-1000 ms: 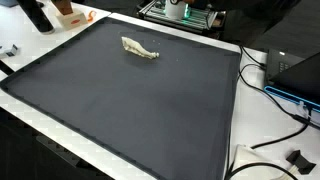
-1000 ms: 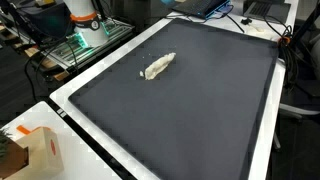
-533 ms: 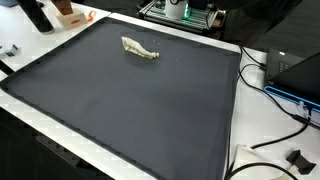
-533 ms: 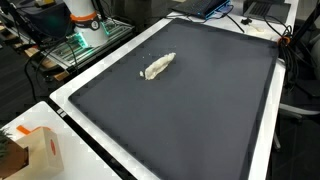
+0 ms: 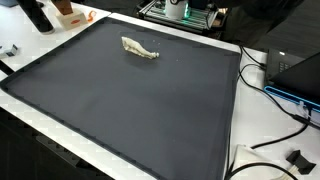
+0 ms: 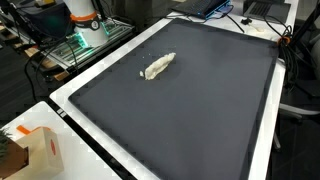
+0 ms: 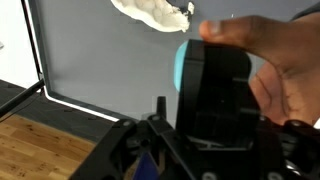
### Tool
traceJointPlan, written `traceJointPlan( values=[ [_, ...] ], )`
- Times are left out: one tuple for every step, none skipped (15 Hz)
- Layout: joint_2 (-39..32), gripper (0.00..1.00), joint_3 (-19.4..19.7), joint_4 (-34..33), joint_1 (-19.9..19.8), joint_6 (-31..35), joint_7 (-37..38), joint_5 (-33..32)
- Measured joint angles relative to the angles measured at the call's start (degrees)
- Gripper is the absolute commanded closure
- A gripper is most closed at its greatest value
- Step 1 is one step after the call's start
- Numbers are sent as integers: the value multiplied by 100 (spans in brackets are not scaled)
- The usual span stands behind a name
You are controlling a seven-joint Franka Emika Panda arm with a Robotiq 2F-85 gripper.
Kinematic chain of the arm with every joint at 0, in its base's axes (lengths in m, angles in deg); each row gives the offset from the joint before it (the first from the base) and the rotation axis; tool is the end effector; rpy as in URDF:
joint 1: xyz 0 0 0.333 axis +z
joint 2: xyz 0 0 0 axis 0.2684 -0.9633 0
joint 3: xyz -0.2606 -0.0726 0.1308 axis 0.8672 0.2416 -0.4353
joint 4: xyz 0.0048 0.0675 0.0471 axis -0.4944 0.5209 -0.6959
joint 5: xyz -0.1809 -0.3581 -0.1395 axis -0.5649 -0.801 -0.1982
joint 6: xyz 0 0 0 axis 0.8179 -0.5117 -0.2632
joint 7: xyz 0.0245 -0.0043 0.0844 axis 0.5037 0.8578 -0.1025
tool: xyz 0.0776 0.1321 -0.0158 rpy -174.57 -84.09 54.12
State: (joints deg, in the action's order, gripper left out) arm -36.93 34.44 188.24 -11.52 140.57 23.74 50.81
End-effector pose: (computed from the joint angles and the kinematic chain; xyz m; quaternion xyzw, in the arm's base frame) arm 0.4593 0.1555 0.4583 0.9745 0.1269 0.1493 0.1094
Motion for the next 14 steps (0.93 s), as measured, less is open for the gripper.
traceJointPlan(
  values=[
    [0, 73, 0, 0, 7, 0, 0, 0],
    [0, 75, 1, -1, 14, 0, 0, 0],
    [0, 75, 3, -2, 15, 0, 1, 0],
    [-2, 50, 4, -2, 15, 0, 1, 0],
    [-6, 50, 6, -2, 15, 0, 1, 0],
    [-12, 50, 9, -2, 15, 0, 1, 0],
    [-19, 50, 13, -2, 15, 0, 1, 0],
    [-24, 50, 15, -2, 15, 0, 1, 0],
    [-29, 50, 17, -2, 16, 0, 1, 0],
    [-32, 50, 18, -2, 16, 0, 1, 0],
    [-35, 50, 18, -2, 16, 0, 1, 0],
    [-35, 50, 19, -2, 16, 0, 1, 0],
    [-35, 50, 19, -2, 16, 0, 1, 0],
    [-35, 50, 19, -2, 16, 0, 1, 0]
  ],
)
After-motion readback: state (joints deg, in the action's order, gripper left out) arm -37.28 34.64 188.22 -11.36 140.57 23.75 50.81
